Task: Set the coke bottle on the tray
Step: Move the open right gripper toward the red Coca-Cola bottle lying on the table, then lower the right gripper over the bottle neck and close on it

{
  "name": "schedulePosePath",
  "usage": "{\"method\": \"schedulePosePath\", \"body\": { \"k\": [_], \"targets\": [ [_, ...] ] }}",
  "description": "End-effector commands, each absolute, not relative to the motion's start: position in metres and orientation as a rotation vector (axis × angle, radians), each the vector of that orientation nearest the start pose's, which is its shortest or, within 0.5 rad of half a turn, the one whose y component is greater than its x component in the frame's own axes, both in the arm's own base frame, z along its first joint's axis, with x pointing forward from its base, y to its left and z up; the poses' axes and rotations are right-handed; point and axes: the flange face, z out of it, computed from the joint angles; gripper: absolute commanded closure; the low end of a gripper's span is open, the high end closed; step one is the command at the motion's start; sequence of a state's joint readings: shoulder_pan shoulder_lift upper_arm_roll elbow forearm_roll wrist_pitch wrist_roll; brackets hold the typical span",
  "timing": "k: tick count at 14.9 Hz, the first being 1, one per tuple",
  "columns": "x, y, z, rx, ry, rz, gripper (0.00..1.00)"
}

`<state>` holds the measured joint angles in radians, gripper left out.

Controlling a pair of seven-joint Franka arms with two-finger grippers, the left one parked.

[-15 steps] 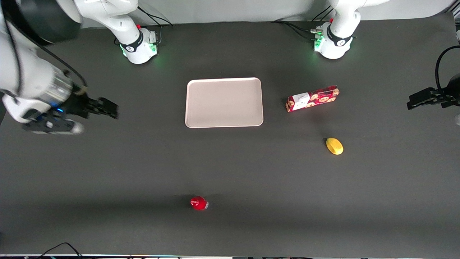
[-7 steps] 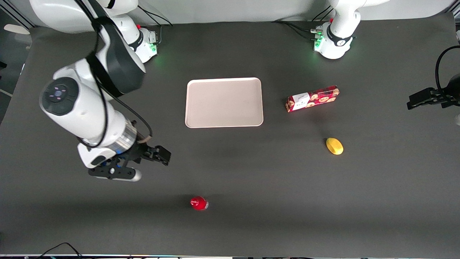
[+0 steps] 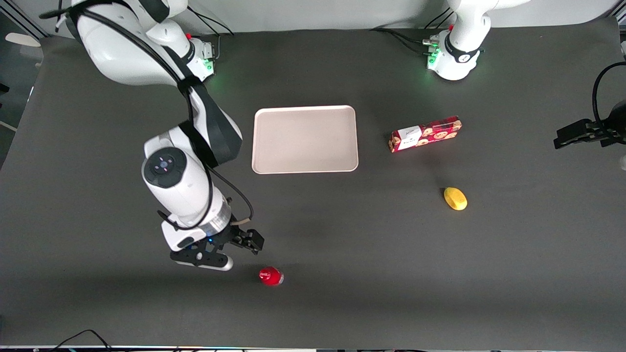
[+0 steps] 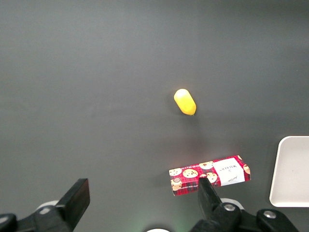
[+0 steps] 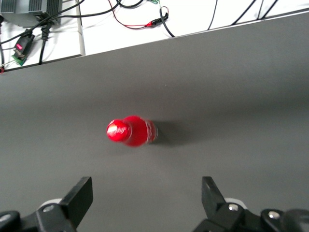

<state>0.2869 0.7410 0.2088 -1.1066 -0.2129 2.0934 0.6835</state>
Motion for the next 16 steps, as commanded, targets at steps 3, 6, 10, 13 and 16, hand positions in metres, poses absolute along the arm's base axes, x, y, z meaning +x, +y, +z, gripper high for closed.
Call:
{"method": "schedulePosePath", "body": {
  "k": [3,6,10,13,16],
  "targets": [
    [0.739,0.320,0.370,-2.960,0.289,-0.501,0.00],
    [0.750,0.317,0.375,-2.922,0.304,-0.562,0.00],
    [0.753,0.339,0.348,-2.884,0.281,-0.596,0.00],
    [0.749,0.351,0.330,-2.883,0.261,-0.583,0.00],
    [0.747,0.353,0.323,-2.897,0.257,-0.558,0.00]
  ]
}}
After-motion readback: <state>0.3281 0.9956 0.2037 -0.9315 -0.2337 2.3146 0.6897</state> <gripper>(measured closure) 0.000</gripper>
